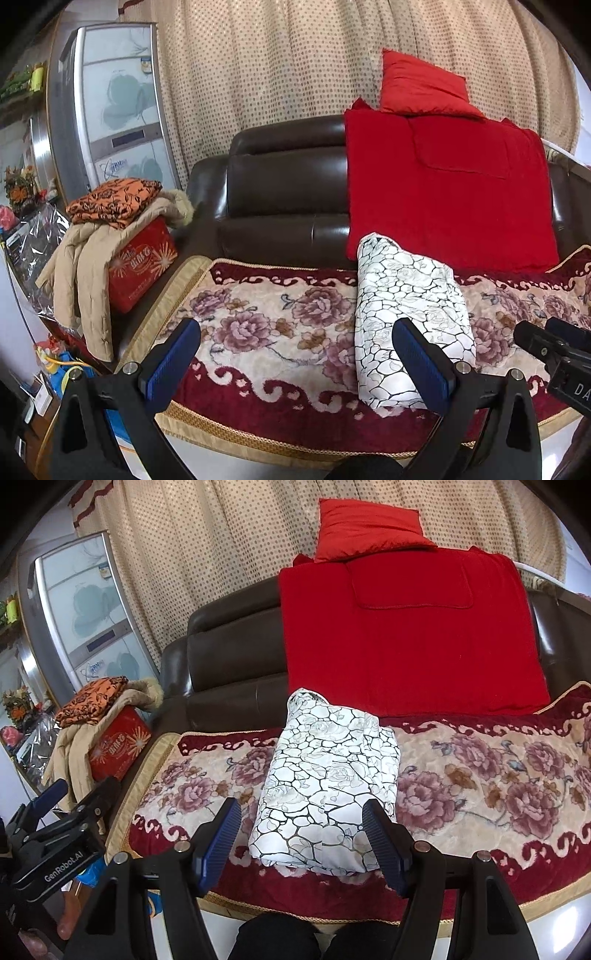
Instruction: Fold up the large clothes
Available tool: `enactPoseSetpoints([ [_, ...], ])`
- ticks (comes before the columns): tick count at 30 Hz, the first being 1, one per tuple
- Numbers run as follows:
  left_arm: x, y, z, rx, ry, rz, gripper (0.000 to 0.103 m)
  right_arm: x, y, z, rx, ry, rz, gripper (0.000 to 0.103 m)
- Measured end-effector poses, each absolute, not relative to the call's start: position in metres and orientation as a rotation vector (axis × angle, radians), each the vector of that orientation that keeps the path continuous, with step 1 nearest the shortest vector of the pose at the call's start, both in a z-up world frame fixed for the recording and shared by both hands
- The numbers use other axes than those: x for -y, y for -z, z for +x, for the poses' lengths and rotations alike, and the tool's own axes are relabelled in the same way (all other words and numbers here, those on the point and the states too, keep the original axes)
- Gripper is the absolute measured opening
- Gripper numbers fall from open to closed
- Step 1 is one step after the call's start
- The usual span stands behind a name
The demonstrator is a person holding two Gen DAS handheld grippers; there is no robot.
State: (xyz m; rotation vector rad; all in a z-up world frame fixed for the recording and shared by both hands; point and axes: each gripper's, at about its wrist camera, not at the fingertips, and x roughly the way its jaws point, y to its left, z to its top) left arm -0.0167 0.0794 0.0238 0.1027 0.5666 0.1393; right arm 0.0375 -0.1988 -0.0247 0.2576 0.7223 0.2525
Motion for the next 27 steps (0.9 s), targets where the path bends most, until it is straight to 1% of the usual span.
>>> enactPoseSetpoints([
  [13,-0.078,-0.017,-0.017,-0.584,-0.128,0.103,0.103,0.205,0.036,0.039,-0.739,-0.230,0.278,0.072],
  [27,-0.058,-0.041,-0.046,-0.513,-0.084,0.120,0.103,0.227,0.017,0.012,-0.679,-0.204,0.293,0.072],
])
